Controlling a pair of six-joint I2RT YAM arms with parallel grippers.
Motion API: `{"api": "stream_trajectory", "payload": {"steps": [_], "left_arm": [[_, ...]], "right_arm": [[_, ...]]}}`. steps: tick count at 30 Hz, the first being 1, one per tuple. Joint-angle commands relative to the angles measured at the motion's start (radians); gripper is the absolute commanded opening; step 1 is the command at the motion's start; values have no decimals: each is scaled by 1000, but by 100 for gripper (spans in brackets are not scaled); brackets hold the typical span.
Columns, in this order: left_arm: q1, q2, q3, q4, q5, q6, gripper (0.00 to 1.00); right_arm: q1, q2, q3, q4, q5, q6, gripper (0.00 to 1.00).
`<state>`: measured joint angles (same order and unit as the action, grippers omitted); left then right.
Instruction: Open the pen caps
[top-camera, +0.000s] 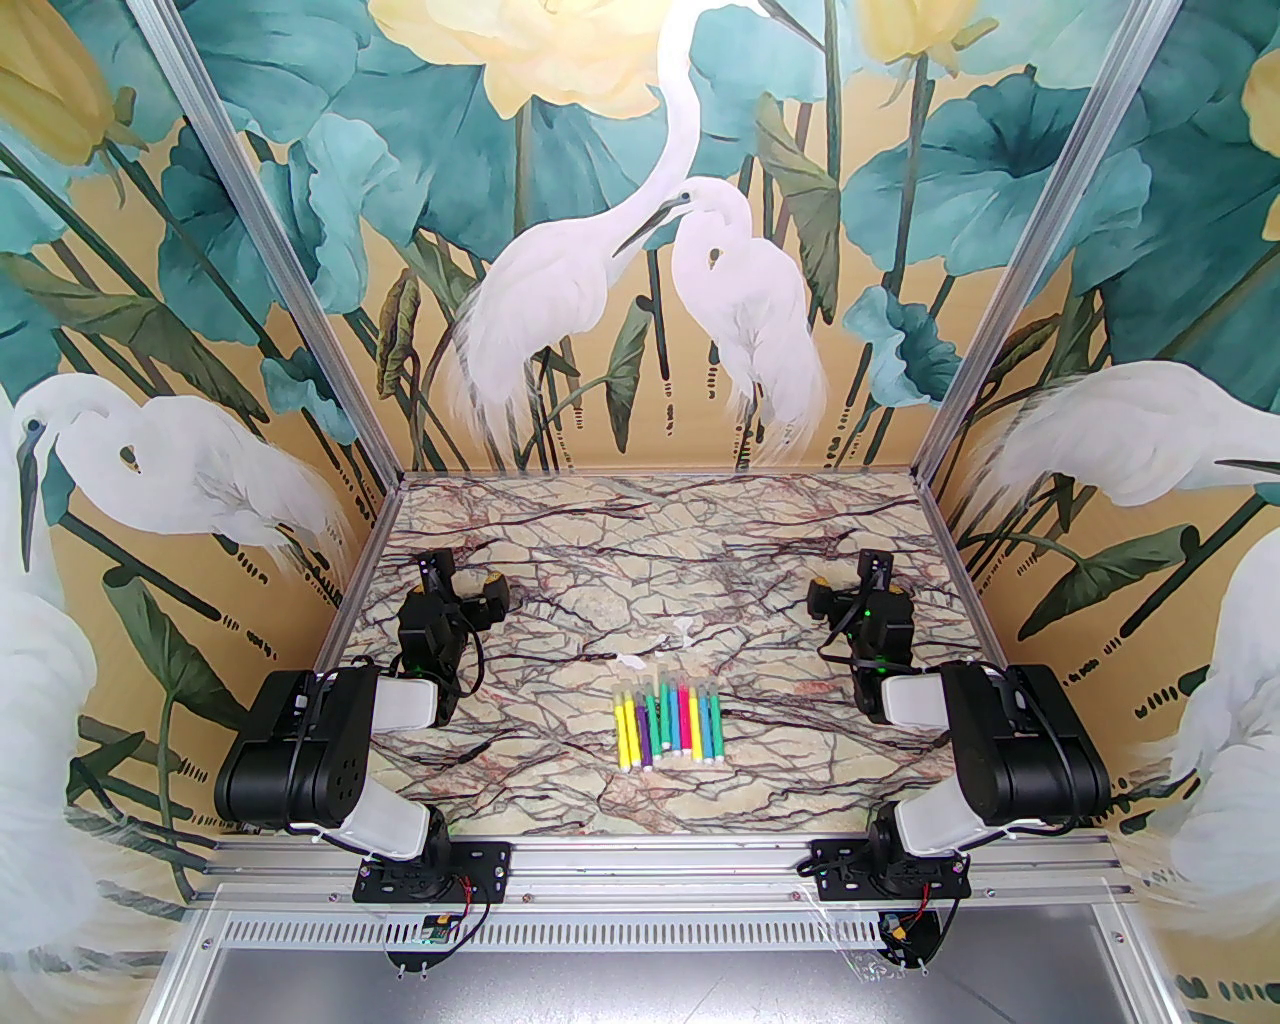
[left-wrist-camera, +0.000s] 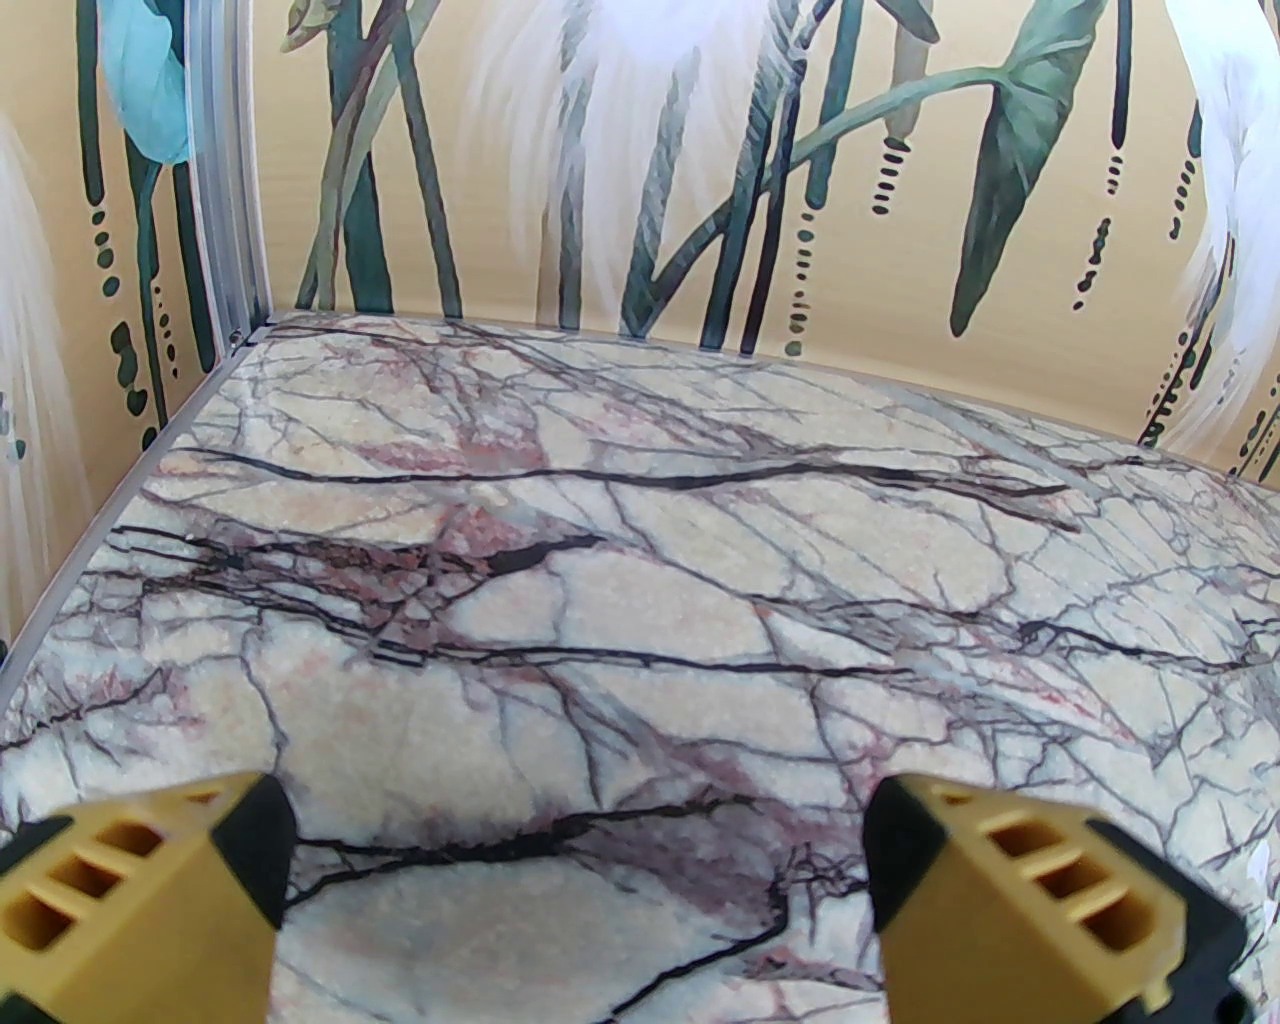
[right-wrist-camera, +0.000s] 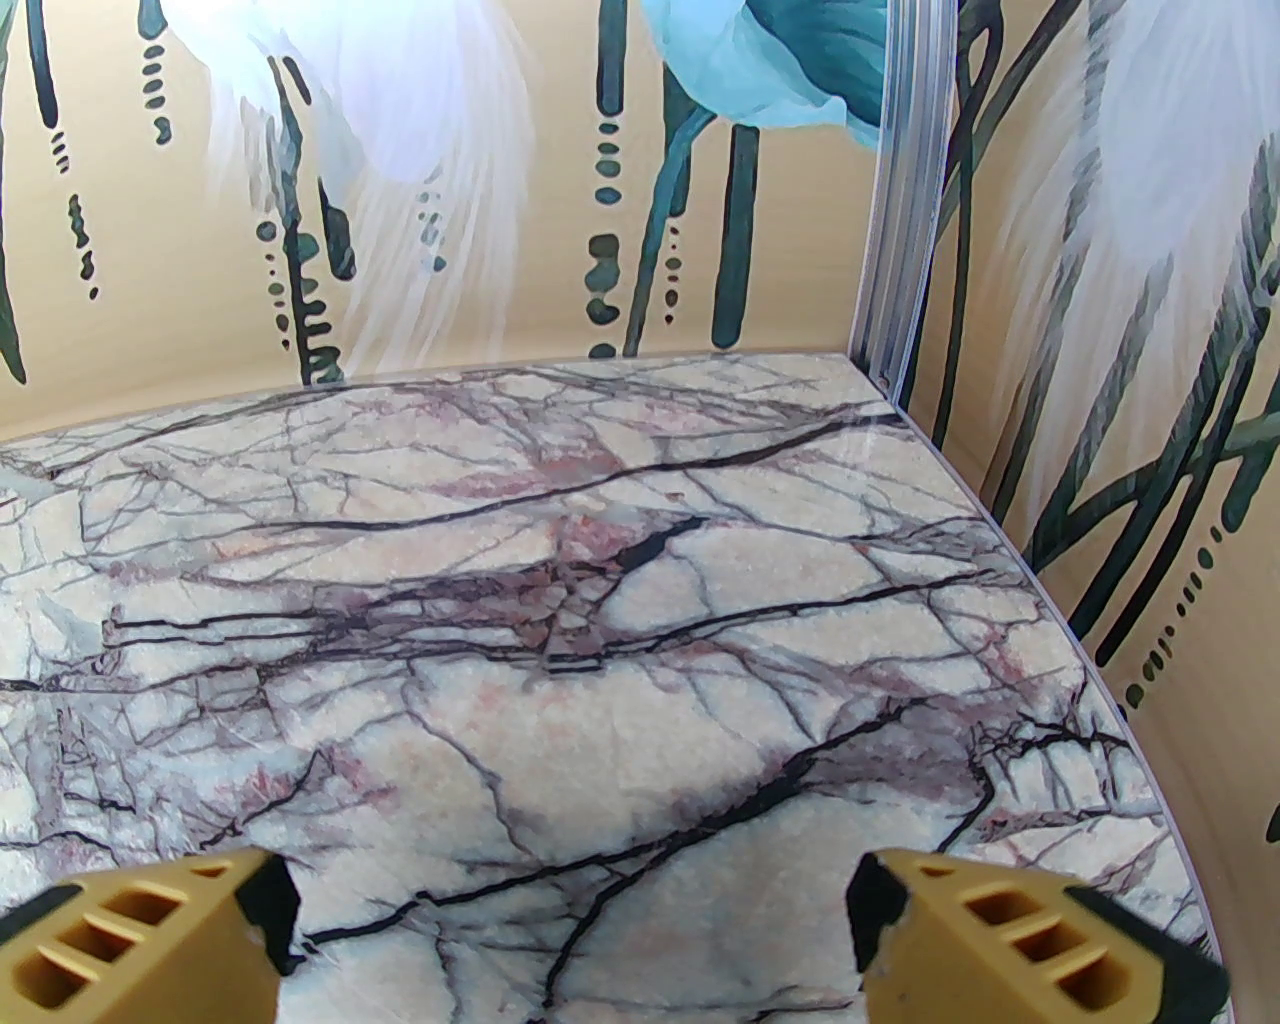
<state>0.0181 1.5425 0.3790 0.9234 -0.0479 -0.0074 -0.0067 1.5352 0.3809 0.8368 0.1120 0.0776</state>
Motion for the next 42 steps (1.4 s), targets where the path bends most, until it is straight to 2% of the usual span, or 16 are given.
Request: {"api": "stream_trajectory", "payload": {"steps": [1,6,12,16,18,21,24,28,38,42], "left_arm": [[3,-49,5,-43,-31,-13,100],[-7,-196,31,-216,-75,-22,100],[-71,-366,133,-540,-151,-31,99],[-124,-404,230,-775,-156,-77,99],[-158,-410,263,-853,-159,-97,100],[-219,-419,294,-946,-144,-133,100],[-255,-418,334,-1056,-66,-172,99],[-306,-435,370,-1176,-21,-194,99],[-347,-529,380,-1410,36,-296,99],[-359,-559,352,-1402,88,-330,99]], "right_arm": [[-3,-60,28,-55,39,17,99],[1,-149,85,-243,75,40,99],[55,-266,182,-527,187,86,99],[101,-307,289,-768,216,99,100],[127,-320,339,-876,191,112,99],[179,-334,400,-1012,154,128,97],[223,-320,473,-1159,134,126,95],[248,-311,553,-1319,105,158,93],[355,-351,590,-1516,43,229,91],[406,-362,590,-1579,9,254,89]]}}
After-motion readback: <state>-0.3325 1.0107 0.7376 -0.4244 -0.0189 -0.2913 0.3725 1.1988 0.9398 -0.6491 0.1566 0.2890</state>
